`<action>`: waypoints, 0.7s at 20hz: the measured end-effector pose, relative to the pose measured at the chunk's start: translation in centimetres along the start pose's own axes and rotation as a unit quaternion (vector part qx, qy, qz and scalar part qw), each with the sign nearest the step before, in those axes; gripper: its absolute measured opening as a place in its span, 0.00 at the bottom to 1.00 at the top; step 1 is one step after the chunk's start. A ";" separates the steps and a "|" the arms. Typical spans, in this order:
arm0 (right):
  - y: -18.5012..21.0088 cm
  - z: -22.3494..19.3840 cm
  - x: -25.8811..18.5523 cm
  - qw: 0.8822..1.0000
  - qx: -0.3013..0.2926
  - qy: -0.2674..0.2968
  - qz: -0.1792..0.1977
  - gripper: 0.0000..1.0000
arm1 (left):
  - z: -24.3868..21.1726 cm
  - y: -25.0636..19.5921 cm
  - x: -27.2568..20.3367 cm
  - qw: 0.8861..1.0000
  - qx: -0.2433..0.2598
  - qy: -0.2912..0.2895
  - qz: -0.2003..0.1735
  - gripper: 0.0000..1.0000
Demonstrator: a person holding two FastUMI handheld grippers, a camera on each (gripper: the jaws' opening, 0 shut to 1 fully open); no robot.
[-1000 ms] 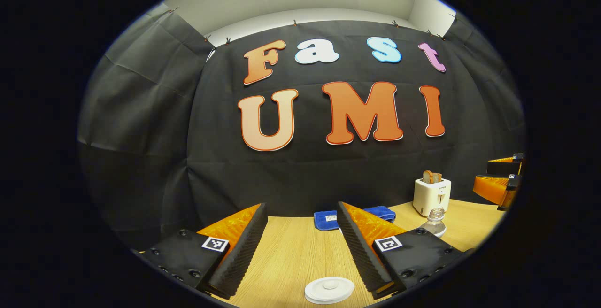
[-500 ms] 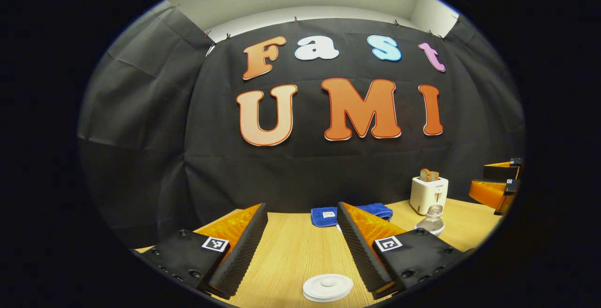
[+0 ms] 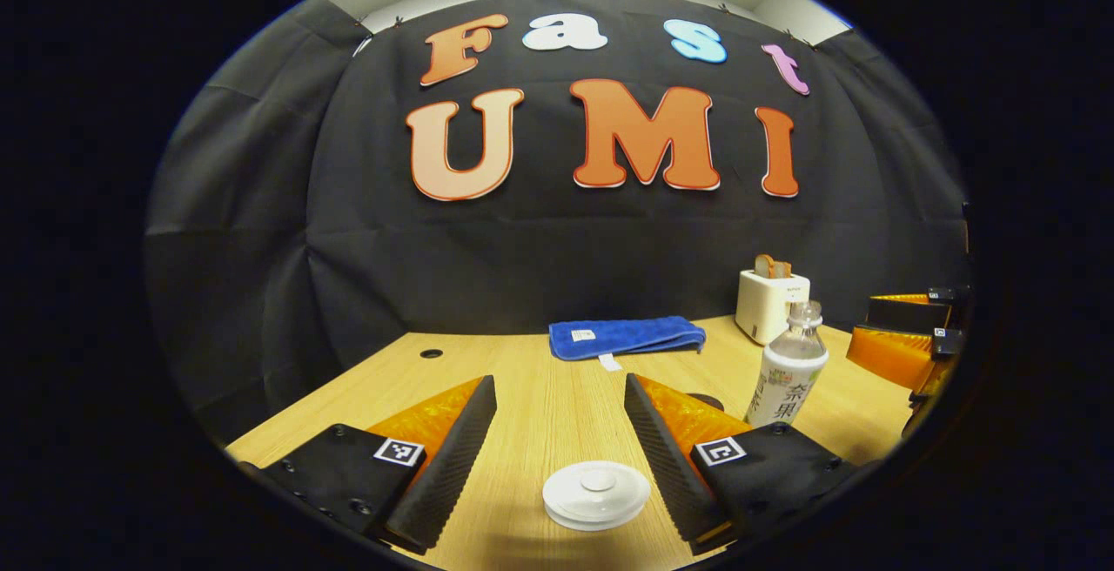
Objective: Open the teacup lid with one hand, grasp the water bottle and pour water into the teacup with the other hand; after pouring, place the water bottle on the coaster and then close the teacup lid.
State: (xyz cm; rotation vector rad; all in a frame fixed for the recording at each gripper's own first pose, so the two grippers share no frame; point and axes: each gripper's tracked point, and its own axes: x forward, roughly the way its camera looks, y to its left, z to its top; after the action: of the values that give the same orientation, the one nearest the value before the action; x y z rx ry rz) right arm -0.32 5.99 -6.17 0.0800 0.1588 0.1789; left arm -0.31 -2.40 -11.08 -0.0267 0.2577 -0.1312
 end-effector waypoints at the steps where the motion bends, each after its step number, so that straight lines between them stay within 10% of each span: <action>1: 0.2 -0.6 0.2 1.000 0.000 0.006 0.003 0.98 | -0.9 -0.3 0.1 1.000 0.001 0.010 -0.007 0.97; 14: 0.7 -4.0 1.2 0.999 -0.013 0.045 0.018 0.98 | -9.0 -2.3 2.0 0.993 0.022 0.109 -0.045 0.79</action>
State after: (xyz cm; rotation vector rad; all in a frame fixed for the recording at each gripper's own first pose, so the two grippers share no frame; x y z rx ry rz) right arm 0.05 7.14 -10.25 0.0488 0.2445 0.2199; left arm -0.96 -5.04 -20.20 0.0195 0.4725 -0.2300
